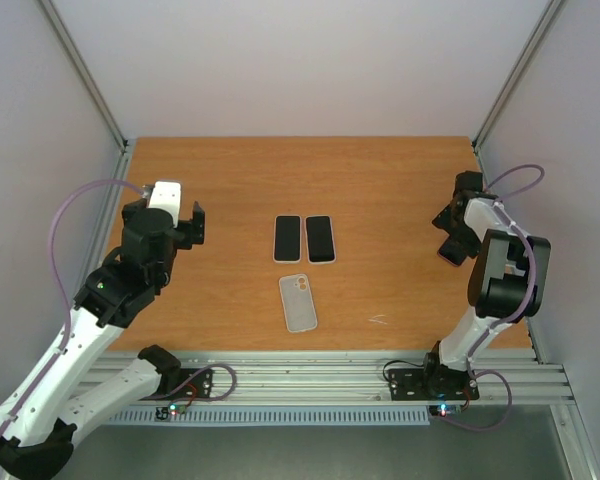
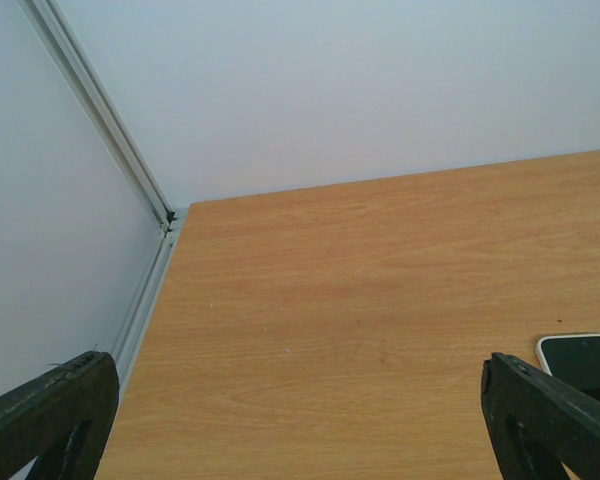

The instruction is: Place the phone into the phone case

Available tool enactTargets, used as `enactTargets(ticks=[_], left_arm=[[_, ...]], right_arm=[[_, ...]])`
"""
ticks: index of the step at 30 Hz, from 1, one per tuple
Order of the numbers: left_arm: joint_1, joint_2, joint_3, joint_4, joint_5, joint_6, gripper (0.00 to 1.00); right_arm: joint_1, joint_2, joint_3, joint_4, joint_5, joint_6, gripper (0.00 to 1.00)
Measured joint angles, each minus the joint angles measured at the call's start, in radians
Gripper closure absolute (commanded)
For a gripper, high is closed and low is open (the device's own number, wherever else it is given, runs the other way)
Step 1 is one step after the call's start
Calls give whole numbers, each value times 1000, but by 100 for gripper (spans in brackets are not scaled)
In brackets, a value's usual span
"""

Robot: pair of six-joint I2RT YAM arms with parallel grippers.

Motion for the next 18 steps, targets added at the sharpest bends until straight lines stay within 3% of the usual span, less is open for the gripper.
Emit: enactTargets(ticks=[13, 18], left_arm=[[0, 0, -12, 11, -13, 8, 1], [0, 0, -12, 15, -14, 8, 1]], right_arm=[[-37, 193, 196, -78, -50, -31, 2], [-49, 249, 215, -102, -60, -46, 6]])
